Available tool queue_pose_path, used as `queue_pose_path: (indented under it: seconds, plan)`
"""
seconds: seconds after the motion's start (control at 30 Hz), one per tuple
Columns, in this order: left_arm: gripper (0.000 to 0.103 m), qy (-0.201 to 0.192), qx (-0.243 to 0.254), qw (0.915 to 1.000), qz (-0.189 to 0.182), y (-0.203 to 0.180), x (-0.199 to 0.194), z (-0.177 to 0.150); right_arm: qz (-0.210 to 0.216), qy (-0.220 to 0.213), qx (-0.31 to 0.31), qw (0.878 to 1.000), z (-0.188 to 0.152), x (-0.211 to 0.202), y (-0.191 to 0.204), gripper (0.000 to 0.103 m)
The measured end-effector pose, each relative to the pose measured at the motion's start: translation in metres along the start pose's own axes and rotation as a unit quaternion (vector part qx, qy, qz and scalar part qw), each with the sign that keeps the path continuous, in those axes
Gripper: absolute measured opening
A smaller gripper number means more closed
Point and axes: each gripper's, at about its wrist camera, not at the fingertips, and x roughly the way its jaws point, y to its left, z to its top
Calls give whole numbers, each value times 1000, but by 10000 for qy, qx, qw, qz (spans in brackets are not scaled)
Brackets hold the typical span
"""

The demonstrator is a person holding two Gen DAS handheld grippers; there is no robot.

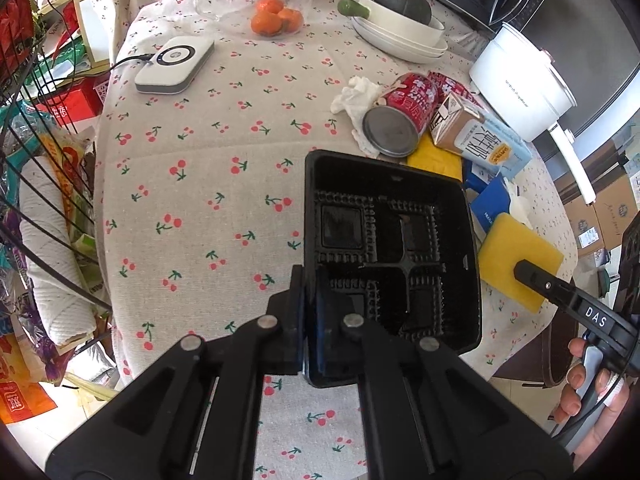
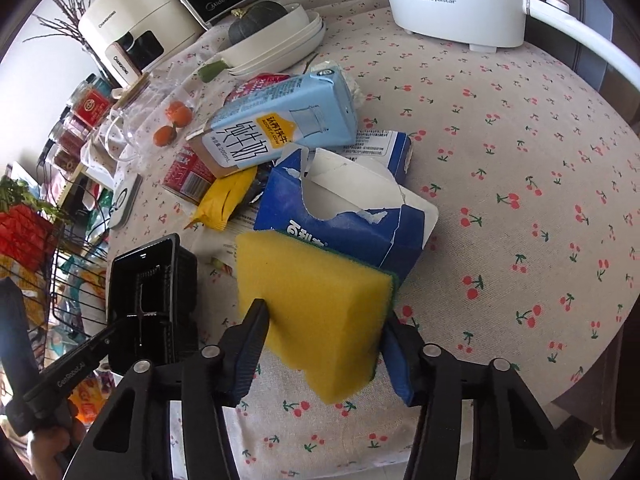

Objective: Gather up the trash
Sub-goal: 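Carry the sponge and tray over the brown bin and open both tools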

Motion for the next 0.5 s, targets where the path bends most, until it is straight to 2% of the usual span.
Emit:
queue_pose_path:
  seconds: [0.2, 0.5]
  plan:
    - [5, -138, 50, 9998, -131, -9, -9, 0, 66, -105, -32, 9999, -1, -21, -12, 41]
    - [5, -220, 469, 9982, -289, -49, -14, -3, 38, -353, 19, 9994, -9, -65, -43, 40]
